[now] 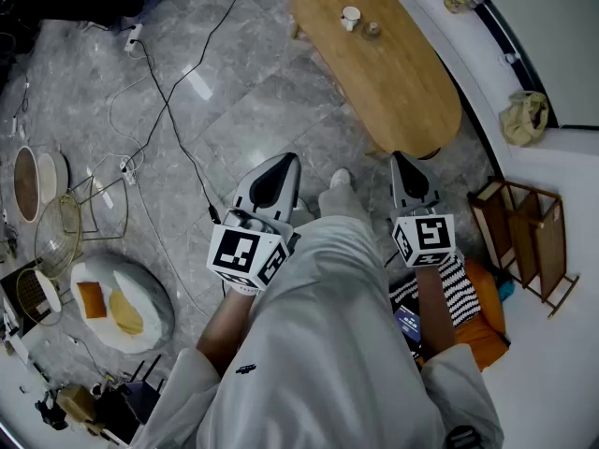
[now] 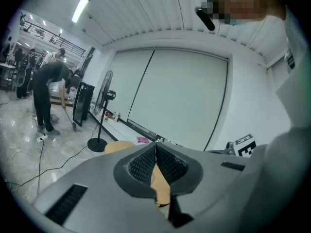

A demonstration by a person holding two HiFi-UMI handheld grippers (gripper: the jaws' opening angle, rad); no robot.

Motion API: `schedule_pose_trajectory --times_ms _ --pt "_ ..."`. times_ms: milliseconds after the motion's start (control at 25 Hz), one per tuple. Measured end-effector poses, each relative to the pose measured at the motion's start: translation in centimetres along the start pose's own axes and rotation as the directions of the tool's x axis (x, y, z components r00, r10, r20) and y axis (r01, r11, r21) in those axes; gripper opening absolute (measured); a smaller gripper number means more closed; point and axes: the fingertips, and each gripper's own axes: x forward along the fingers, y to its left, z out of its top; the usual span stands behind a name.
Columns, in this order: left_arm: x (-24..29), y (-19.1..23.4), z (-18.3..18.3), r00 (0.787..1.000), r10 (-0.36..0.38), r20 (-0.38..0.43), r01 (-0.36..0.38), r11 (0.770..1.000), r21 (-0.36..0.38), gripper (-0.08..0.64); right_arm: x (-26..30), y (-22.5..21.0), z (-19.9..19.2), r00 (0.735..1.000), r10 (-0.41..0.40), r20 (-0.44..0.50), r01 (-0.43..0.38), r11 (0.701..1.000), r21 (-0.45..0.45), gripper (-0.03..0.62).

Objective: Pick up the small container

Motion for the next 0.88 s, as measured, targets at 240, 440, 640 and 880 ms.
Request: schedule_pose_trajectory --times_ms 240,440,640,880 --pt "-0.4 -1.9 1.2 0.999 0.021 0.043 -0.021 1.0 0.001 0.02 -3.4 -0.4 3.0 0.998 0.004 0.07 -0.007 0.999 0.042 0.003" --pt "0.6 -4.3 1.9 0.998 0.036 0.06 -0.037 0.999 0.023 0.02 -5.0 -2.4 4.0 0.995 0.017 0.102 -0.023 0.998 0.056 0.003" --pt "1.8 -7.0 1.9 0.996 0.045 0.073 -0.048 0.998 0.045 0.02 -6.2 -4.8 4.1 0.99 0.035 0.137 -0.046 0.996 0.077 0.003" --pt "4.0 -9.1 0.5 0.997 0.047 0.056 -0.05 0.998 0.048 0.02 -6.6 -7.4 3.3 0.99 0.028 0.141 -0.035 0.998 0.049 0.006"
